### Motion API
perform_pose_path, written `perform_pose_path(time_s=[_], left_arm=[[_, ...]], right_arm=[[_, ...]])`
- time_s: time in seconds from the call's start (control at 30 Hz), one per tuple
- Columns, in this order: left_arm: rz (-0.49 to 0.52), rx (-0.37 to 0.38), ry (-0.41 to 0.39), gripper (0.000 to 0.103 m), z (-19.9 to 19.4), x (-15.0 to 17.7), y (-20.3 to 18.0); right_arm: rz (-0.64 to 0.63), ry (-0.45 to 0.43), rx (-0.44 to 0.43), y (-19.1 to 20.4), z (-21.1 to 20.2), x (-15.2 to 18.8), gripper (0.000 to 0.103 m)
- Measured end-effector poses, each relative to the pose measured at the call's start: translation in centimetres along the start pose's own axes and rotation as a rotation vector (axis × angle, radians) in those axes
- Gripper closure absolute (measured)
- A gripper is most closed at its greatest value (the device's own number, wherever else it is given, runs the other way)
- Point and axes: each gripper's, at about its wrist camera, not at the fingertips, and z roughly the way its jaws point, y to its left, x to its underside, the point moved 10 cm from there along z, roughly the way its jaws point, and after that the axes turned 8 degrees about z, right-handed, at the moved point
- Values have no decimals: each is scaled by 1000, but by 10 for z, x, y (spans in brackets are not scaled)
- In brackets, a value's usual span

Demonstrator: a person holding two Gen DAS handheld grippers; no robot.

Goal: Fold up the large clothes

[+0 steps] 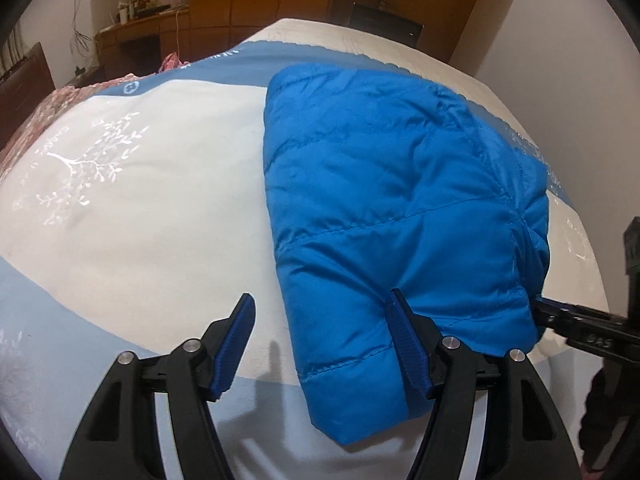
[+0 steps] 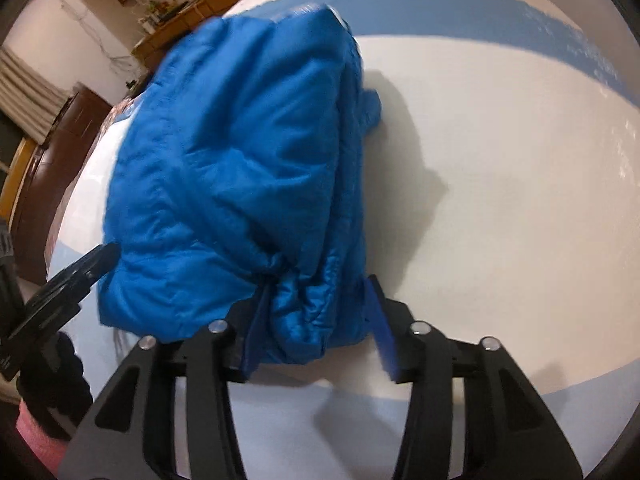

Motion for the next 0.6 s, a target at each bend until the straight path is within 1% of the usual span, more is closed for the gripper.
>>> perform_pose_path(time_s=[0.03,0.07,0.1,0.17,0.23,0.33,0.37,0.43,0.47,0.53,0.57,0.6], left_arm=[[3,-3,-1,35,1,0,0],[14,-14,-7,34,4,1,0],[20,-22,-9,34,7,1,-1],[-7,-9,0,34,11,3,2],[-13,-6,6,34,12,1,3],[-3,-7,9,36,1,-3,6],[2,-6,14,36,-5,-4,7],[-5,-19,7,35,-21,-6,12],[-4,-27,-3,35,-32,-7,13],[6,-39,-3,32,-46,-7,12],[18,-57,-5,32,-55,-6,11],[28,-70,-14,32,-63,-5,11]], right_arm=[[13,-1,-9,-3,4,0,52],[23,-5,-16,-6,8,1,48],[36,-8,-21,-9,11,1,45],[47,-9,-23,-10,14,1,45],[29,-18,-4,-7,11,-1,45],[33,-28,-20,-1,-10,0,46],[32,-42,-40,3,-22,0,46],[13,-61,-43,9,-40,3,46],[-2,-70,-42,15,-50,5,44],[-21,-84,-41,25,-65,9,32],[-28,-92,-37,28,-71,10,21],[-42,-107,-29,34,-80,12,14]])
